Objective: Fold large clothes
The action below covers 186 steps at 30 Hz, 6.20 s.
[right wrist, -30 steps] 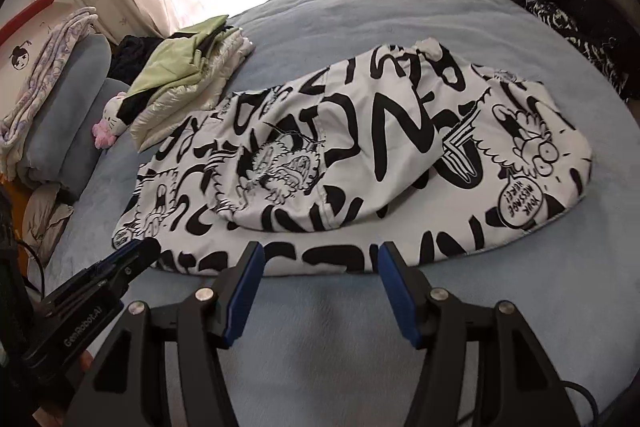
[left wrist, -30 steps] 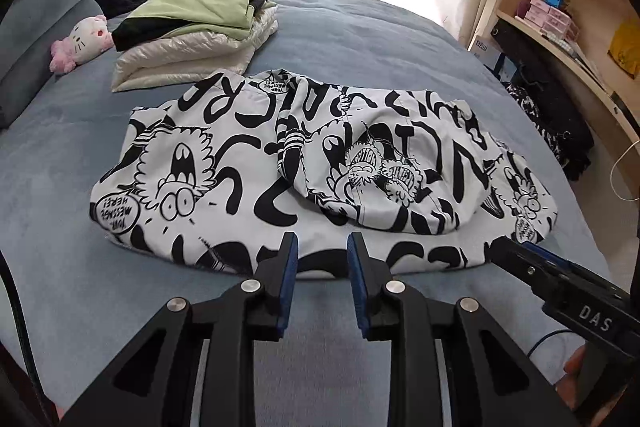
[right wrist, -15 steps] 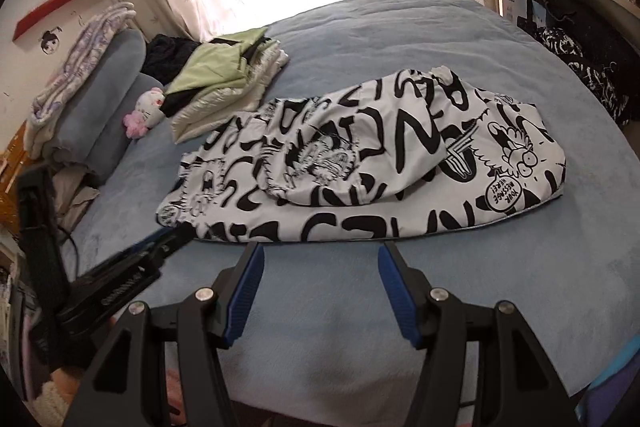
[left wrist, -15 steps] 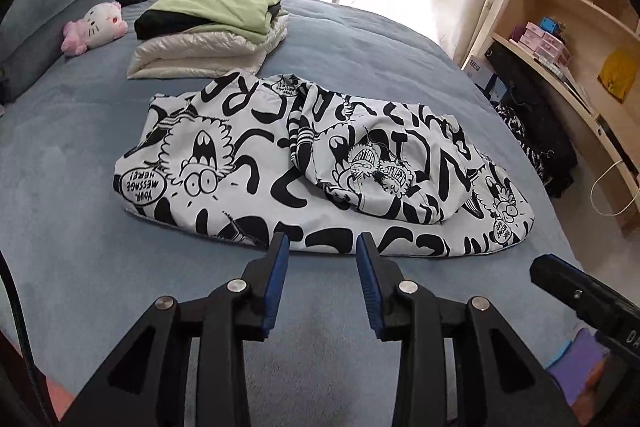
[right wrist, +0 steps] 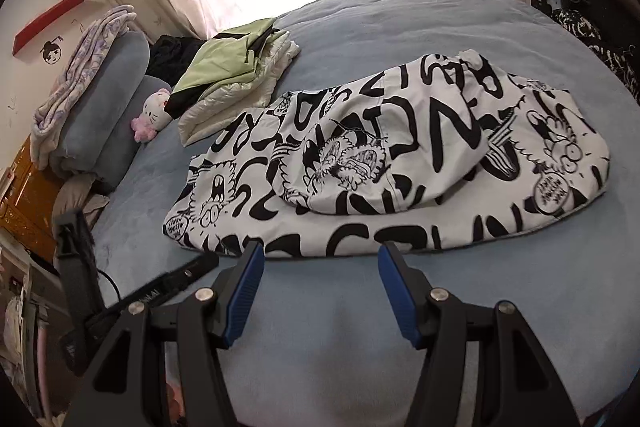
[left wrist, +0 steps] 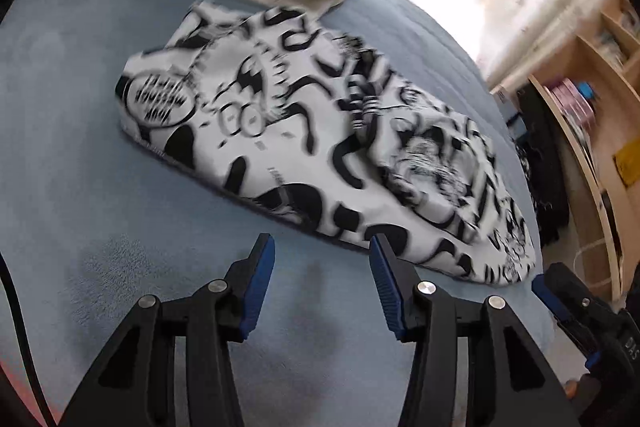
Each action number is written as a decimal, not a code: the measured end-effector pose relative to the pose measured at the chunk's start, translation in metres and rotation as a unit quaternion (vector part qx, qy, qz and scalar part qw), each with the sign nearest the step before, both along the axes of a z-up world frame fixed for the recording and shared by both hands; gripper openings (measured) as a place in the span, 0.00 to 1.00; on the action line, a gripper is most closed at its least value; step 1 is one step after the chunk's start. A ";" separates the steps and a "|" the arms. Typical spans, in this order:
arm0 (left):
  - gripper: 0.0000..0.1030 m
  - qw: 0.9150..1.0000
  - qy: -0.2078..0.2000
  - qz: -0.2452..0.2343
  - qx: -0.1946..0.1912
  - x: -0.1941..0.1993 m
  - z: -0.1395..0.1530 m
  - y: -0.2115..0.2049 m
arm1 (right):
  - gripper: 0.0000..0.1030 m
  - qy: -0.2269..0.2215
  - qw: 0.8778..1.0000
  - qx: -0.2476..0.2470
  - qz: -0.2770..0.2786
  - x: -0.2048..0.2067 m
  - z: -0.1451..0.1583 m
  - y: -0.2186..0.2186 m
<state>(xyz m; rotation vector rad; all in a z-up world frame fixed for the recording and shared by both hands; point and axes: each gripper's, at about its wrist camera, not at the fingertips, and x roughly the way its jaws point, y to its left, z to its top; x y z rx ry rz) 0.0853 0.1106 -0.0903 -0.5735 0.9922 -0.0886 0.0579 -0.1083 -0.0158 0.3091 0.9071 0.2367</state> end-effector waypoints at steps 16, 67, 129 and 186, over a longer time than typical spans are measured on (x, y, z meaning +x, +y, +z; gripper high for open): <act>0.50 0.990 -0.010 0.092 -0.103 0.053 -0.061 0.041 | 0.58 -0.027 1.000 -0.002 -0.012 0.061 -0.032 0.008; 0.09 0.907 -0.305 -0.145 0.251 0.105 0.109 -0.260 | 0.16 0.022 0.987 0.156 -0.015 0.091 -0.093 -0.104; 0.75 0.949 -0.094 -0.224 0.199 0.157 0.002 -0.276 | 0.07 -0.074 0.992 0.074 -0.073 0.111 -0.028 -0.271; 0.50 0.948 -0.062 -0.204 0.237 0.207 0.037 -0.283 | 0.16 -0.007 0.986 -0.010 -0.164 0.147 -0.036 -0.287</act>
